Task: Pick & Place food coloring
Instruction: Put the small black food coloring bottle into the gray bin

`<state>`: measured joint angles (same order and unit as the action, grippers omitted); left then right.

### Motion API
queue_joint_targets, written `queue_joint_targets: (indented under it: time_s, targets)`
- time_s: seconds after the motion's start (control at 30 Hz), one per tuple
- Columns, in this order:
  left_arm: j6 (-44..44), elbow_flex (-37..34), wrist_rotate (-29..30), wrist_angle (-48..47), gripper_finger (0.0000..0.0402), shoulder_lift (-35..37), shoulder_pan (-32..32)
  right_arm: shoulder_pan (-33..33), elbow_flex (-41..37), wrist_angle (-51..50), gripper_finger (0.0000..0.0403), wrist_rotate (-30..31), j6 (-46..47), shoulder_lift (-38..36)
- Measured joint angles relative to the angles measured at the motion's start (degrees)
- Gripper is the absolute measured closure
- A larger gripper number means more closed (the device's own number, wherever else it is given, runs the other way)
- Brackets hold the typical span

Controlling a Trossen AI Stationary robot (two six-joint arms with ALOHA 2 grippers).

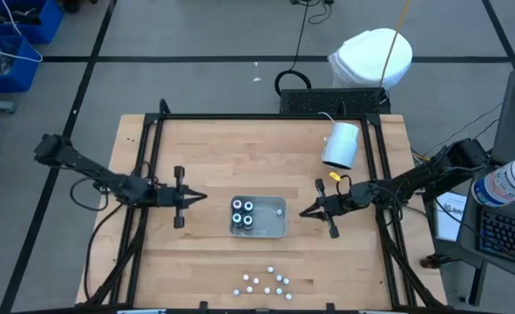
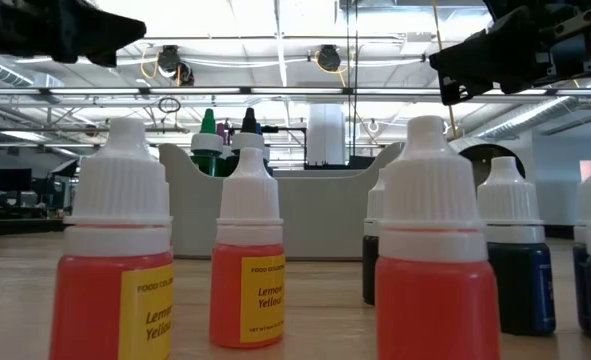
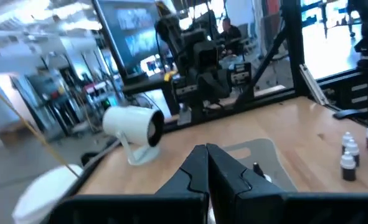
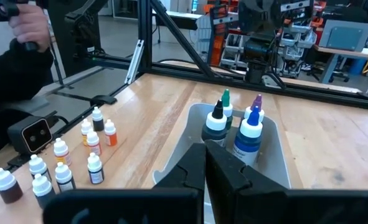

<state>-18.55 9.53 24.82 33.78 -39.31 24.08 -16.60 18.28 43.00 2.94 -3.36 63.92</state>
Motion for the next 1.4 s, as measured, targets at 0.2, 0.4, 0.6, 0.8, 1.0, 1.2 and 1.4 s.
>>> queue_joint_targets:
  time_s: [0.2, 0.4, 0.6, 0.8, 1.0, 1.2, 1.4]
  targets:
    - [-3.5, -2.4, 6.2, 0.0, 0.0400, 3.2, 1.5, 0.0, 0.0, -0.4, 0.0399, 0.0, -1.0, 0.0]
    - [-2.4, -2.5, 6.6, -5.1, 0.0399, 8.2, 3.2, 0.0, 0.0, -1.3, 0.0399, 2.0, -3.1, 0.0]
    - [-2.2, -2.5, 7.2, -6.6, 0.0388, 9.1, 3.4, -0.3, 6.8, -13.3, 0.0402, 7.6, -3.1, 0.0]
    - [-2.2, -2.5, 7.1, -6.6, 0.0382, 9.0, 3.4, -3.9, 30.0, -48.6, 0.0402, 14.0, 3.6, 6.3]
    - [-2.3, -2.5, 6.9, -6.5, 0.0395, 9.0, 3.4, -7.2, 48.8, -61.4, 0.0400, 16.3, 10.3, 18.0]
    - [3.1, -2.5, 6.8, -6.5, 0.0388, 9.0, 3.4, -11.5, 60.1, -66.4, 0.0372, 14.4, 9.2, 29.3]
    - [8.9, -2.5, 6.7, -6.7, 0.0370, 9.0, 3.4, -15.2, 62.1, -65.6, 0.0297, 15.9, 4.5, 35.3]
